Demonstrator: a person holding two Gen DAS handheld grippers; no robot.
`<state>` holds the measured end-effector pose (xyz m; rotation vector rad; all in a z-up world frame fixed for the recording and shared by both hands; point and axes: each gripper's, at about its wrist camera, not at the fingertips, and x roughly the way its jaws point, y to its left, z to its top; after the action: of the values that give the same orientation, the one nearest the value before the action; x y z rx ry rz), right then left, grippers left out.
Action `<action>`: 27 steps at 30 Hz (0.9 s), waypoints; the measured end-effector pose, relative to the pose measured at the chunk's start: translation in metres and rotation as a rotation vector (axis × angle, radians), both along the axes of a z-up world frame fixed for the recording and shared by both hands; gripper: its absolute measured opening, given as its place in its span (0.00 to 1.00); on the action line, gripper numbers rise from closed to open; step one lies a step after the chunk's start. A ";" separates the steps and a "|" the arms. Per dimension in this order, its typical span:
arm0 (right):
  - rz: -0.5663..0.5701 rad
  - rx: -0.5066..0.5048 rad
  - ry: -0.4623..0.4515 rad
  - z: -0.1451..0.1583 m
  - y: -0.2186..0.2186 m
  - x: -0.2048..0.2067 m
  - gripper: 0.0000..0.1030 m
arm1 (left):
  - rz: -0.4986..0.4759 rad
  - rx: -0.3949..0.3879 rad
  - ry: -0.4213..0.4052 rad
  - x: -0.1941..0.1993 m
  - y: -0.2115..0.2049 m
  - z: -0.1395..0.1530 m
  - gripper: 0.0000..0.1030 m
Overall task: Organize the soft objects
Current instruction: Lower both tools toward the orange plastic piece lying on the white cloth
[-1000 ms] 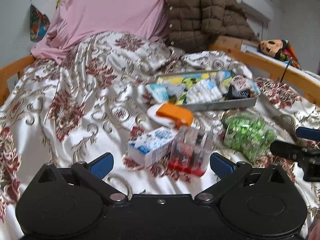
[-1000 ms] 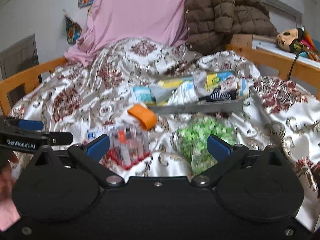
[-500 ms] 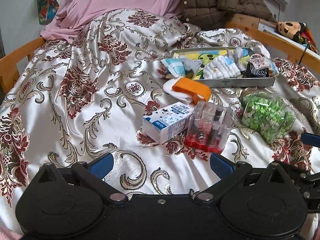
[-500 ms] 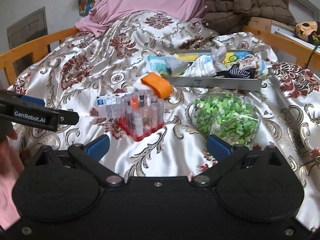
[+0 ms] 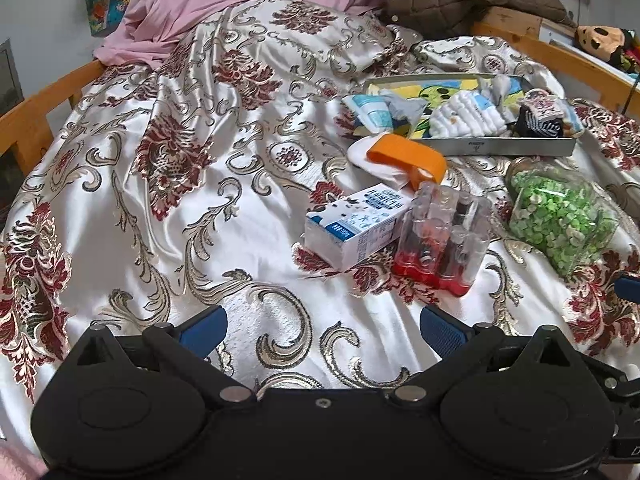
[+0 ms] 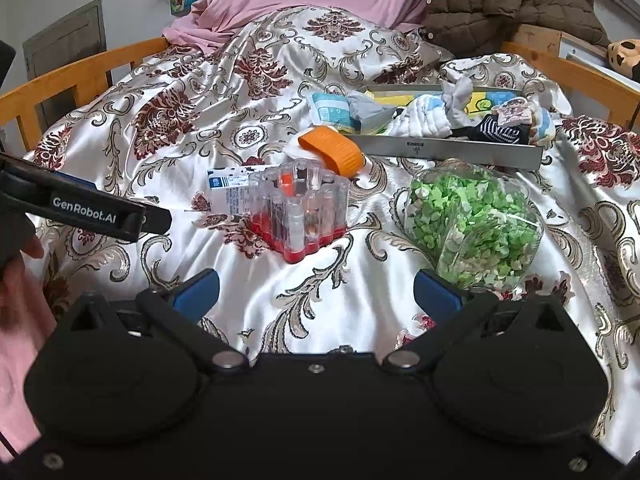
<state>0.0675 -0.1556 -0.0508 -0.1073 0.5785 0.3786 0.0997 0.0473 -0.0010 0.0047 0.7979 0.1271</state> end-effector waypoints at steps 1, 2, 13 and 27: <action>0.002 0.003 0.004 0.000 -0.001 0.000 0.99 | 0.006 0.002 0.006 0.001 0.001 -0.001 0.99; 0.004 0.006 0.009 -0.001 -0.001 0.001 0.99 | 0.012 0.003 0.011 0.001 0.001 -0.001 0.99; 0.027 0.093 0.038 -0.007 0.004 0.019 0.99 | 0.066 -0.018 0.012 0.010 0.009 -0.001 0.99; 0.030 0.185 0.013 -0.015 0.002 0.047 0.99 | 0.109 -0.101 -0.064 0.030 0.022 0.005 0.99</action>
<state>0.1148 -0.1535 -0.0655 0.0644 0.5525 0.4600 0.1300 0.0698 0.0041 -0.1376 0.7402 0.1894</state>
